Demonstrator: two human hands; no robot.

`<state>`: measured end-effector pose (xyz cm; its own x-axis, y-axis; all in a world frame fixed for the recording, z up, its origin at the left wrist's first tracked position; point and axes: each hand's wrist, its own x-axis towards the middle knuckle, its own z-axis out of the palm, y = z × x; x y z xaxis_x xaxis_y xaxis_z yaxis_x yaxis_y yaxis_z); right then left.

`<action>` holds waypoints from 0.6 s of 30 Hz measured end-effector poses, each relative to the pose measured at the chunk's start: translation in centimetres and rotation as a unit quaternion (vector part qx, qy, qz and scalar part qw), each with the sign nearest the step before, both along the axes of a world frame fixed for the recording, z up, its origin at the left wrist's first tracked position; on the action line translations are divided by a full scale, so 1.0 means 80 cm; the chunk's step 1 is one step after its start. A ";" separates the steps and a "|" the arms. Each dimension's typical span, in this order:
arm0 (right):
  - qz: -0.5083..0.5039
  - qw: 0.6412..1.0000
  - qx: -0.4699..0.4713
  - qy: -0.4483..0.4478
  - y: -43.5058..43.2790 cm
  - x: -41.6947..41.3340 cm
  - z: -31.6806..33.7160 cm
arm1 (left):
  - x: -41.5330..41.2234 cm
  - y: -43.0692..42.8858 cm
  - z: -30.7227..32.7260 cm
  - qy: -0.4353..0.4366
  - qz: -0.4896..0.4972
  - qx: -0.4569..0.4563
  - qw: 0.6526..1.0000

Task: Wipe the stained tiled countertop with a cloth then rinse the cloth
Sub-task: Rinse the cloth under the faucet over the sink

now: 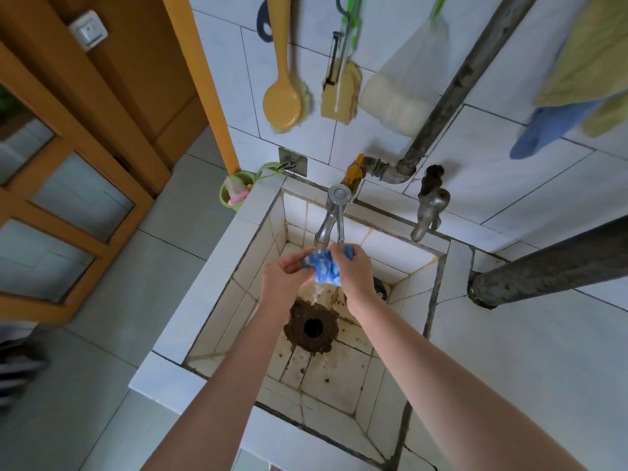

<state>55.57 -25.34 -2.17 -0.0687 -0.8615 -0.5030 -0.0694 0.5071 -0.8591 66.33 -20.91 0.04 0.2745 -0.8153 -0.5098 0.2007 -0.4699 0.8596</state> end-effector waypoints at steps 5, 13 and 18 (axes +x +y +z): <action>0.043 0.996 0.048 -0.056 0.000 0.007 0.009 | 0.007 0.000 -0.004 0.066 0.031 0.021 0.997; 0.090 0.993 0.031 -0.067 0.005 0.018 0.024 | 0.014 -0.007 -0.003 0.048 0.086 0.042 0.994; 0.142 0.985 0.021 -0.092 0.024 0.022 0.030 | 0.006 -0.006 0.001 0.093 0.096 0.039 0.990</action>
